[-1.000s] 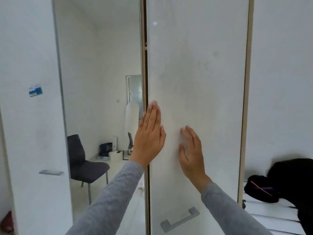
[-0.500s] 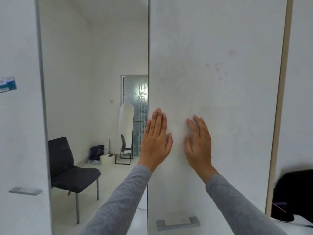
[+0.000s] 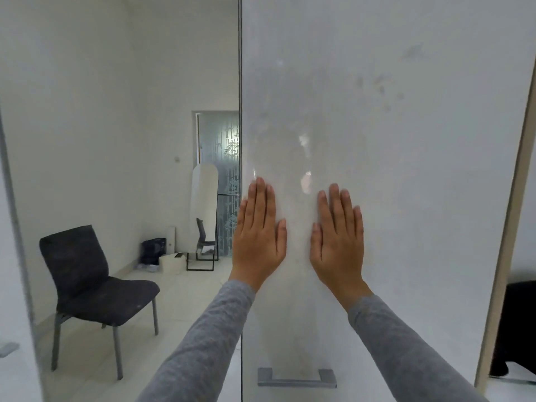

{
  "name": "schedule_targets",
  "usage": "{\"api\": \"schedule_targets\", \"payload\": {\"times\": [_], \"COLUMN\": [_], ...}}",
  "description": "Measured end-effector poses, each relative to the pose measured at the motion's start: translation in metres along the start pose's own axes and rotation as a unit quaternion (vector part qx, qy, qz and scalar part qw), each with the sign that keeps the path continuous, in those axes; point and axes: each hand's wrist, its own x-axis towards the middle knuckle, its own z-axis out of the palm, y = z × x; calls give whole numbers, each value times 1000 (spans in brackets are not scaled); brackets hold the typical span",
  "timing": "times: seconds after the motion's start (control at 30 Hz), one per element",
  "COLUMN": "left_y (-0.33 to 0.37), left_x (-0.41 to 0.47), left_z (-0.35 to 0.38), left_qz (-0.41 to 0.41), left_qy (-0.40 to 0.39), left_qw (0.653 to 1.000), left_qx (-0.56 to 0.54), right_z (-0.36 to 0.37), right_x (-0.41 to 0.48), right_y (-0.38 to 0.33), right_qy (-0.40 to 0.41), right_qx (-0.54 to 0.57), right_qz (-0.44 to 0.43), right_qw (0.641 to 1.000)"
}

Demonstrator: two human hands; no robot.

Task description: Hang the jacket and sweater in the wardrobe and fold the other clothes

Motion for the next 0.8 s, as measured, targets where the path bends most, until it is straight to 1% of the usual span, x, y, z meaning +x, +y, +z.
{"api": "schedule_targets", "payload": {"times": [0.17,0.4,0.5,0.6,0.67,0.73,0.77,0.8], "left_y": [-7,-10,-6,-3,1,5,6,6], "left_x": [1,4,2,1,-2,1,-3,-22], "left_z": [16,23,16,6,0,-10,-15,-16], "left_qz": [10,10,0,-17,-25,-31,-40,-36], "left_qy": [19,9,-19,-58,-69,-78,-98,-105], "left_qw": [1000,1000,1000,998,997,996,994,994], "left_qx": [-2,8,18,25,28,16,3,-17], "right_z": [16,24,18,4,-3,-12,-17,-20], "right_x": [0,4,1,3,-1,1,-1,-13], "right_y": [3,5,1,-2,-6,-9,-9,-7], "right_qy": [30,31,16,-20,-36,-46,-62,-72], "right_qx": [-45,-59,-57,-41,-36,-24,-20,-16], "right_qz": [-10,-11,1,8,10,10,16,11], "right_qw": [998,998,998,999,999,999,998,997]}}
